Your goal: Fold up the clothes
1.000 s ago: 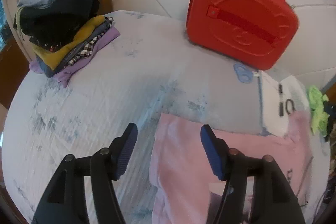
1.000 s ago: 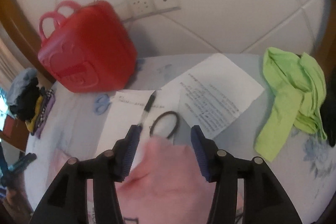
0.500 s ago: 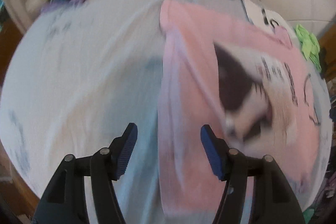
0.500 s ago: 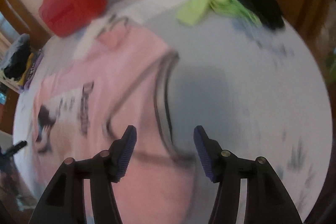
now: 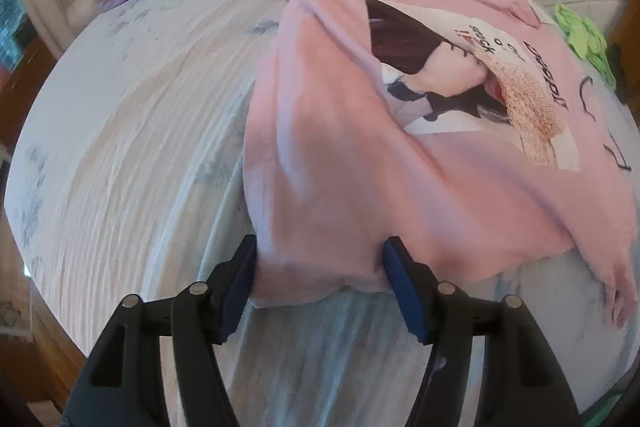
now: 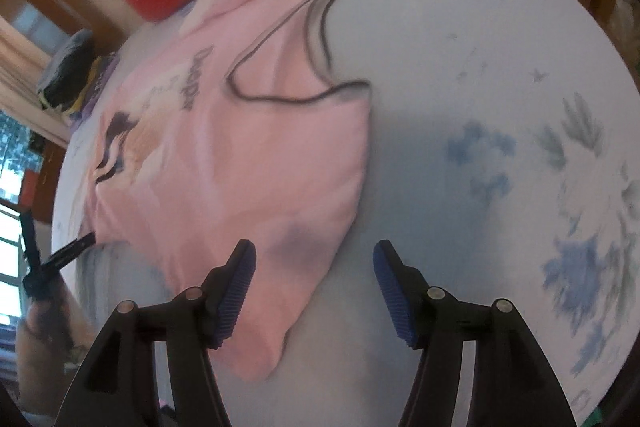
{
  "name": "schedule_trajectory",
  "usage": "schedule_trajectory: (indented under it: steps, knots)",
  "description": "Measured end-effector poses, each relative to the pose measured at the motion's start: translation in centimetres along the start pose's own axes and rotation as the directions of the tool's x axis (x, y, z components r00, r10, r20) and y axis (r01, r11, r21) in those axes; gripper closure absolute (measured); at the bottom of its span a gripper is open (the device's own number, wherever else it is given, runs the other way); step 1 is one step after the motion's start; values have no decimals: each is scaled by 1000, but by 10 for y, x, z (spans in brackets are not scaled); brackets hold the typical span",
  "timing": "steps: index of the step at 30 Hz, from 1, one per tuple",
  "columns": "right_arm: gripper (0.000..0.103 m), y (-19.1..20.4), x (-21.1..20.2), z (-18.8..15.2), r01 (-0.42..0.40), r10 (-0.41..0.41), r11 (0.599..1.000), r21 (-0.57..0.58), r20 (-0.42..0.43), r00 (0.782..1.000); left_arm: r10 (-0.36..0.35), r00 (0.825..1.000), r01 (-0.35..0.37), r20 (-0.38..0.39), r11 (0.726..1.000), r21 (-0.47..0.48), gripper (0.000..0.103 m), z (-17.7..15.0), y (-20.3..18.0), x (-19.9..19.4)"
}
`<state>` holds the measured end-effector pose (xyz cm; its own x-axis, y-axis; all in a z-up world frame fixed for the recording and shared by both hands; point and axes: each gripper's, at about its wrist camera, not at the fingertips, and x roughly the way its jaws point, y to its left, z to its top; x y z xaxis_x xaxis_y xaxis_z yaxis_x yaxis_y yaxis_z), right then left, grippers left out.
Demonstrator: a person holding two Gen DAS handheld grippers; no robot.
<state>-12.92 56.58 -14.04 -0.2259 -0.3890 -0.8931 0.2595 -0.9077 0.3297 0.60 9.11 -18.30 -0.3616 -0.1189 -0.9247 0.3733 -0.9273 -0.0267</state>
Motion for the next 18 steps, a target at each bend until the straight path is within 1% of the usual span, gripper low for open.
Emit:
schedule_trajectory:
  steps: [1,3,4,5,6,7,9,10,11,12,13,14,15,16,17,18]
  knots:
    - [41,2,-1,-3,6,-6,1000,-7,3,1000,-1,1000,1,0,1000,-1,39,-1,0,0]
    - [36,6,0,-8,22,-22,1000,-18,10,1000,16,1000,-16,0,1000,14,39,-1,-4,-1]
    - [34,8,1,-10,31,-30,999,-22,12,999,17,1000,-17,-2,1000,19,44,-1,-6,-3]
    - [32,9,4,-10,54,-53,998,-22,17,998,18,1000,-18,-5,1000,25,53,-1,-9,-5]
    - [31,11,8,-10,77,-77,997,-22,22,997,19,1000,-19,-7,999,31,71,-1,-13,-6]
    - [31,12,11,-9,102,-101,994,-25,29,994,34,999,-34,-7,998,46,81,-2,-16,-8]
    - [30,17,19,-5,132,-131,991,-27,43,990,60,998,-60,1,996,69,88,-5,-23,-9]
    - [30,19,23,-2,147,-145,989,-28,49,988,68,998,-69,8,995,73,88,-7,-26,-9]
    - [30,20,30,1,154,-153,988,-25,42,987,68,998,-69,9,996,61,89,-6,-26,-9]
    - [26,23,39,4,159,-159,987,-24,28,987,67,998,-68,9,997,48,91,-5,-25,-8]
    - [28,33,42,6,160,-159,985,-57,27,987,70,998,-70,4,997,38,94,-4,-24,-8]
    - [42,43,46,8,161,-159,983,-89,26,987,76,997,-76,-1,997,33,94,-2,-23,-9]
    - [77,53,49,9,165,-163,979,-123,24,986,81,997,-81,5,996,29,95,-1,-20,-13]
    - [95,62,53,10,201,-200,963,-178,22,980,87,996,-87,14,996,24,95,1,-17,-18]
    - [100,68,55,11,234,-234,947,-221,25,972,97,995,-98,26,995,23,95,2,-13,-25]
    - [100,65,52,14,233,-233,948,-217,23,972,102,994,-103,43,995,17,95,3,-6,-35]
